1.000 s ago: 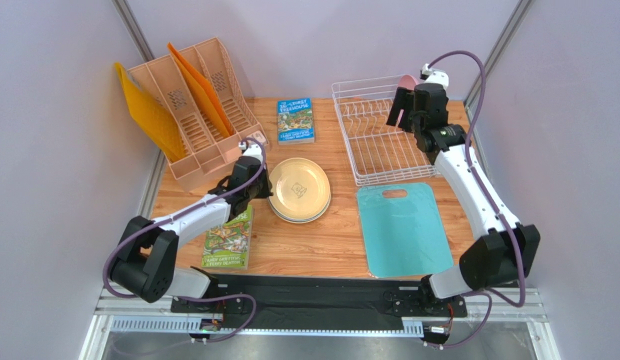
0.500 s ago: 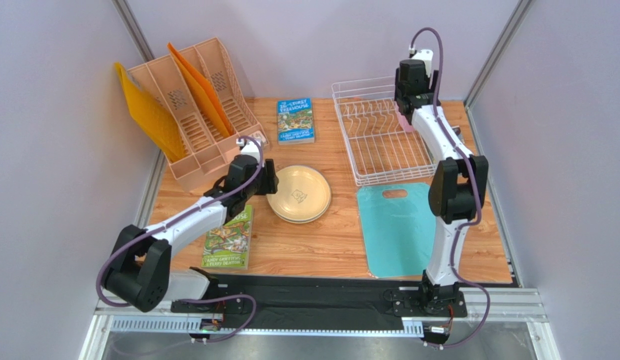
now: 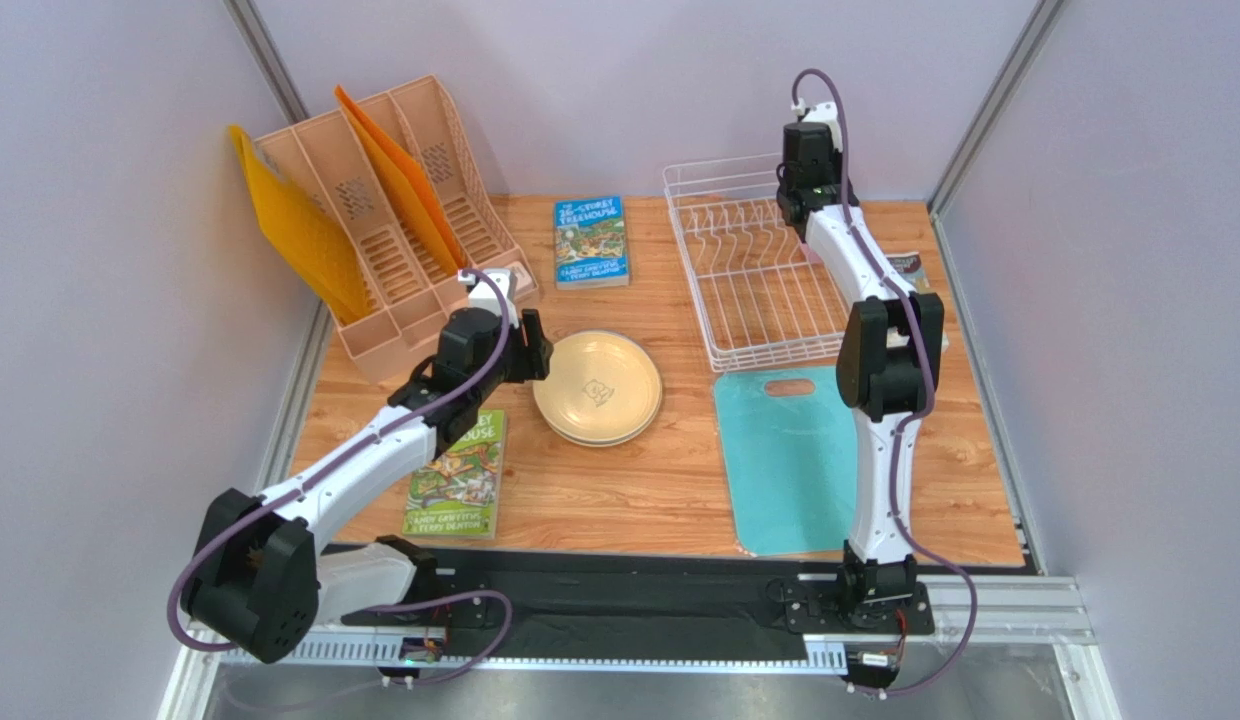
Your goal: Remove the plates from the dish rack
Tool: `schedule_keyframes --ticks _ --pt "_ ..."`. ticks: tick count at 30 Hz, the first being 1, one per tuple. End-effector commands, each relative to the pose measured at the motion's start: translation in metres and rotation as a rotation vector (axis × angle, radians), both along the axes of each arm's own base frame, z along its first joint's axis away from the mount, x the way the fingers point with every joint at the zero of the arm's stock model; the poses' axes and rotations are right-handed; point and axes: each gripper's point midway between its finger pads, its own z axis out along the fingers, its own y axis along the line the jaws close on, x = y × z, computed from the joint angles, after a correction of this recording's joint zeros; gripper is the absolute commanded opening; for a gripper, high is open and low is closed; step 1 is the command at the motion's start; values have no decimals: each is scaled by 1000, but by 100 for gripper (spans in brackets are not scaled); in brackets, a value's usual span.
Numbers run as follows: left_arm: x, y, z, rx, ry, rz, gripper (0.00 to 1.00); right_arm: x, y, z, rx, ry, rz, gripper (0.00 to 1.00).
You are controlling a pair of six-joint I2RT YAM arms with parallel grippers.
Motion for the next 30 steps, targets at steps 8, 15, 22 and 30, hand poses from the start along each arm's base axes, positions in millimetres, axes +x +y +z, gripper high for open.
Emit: schedule_keyframes --ticks 8,15,22,30 --pt "1 0 5 -1 -29 -6 65 -16 11 67 -193 -146 -118 0" --pt "-3 4 5 9 -20 3 93 -34 32 119 -345 -276 -203 0" --pt "-9 3 20 -6 -48 -16 99 -66 35 152 -328 -340 -230 0" --pt "-22 -9 45 -83 -88 -94 99 -110 54 155 -90 -312 -108 0"
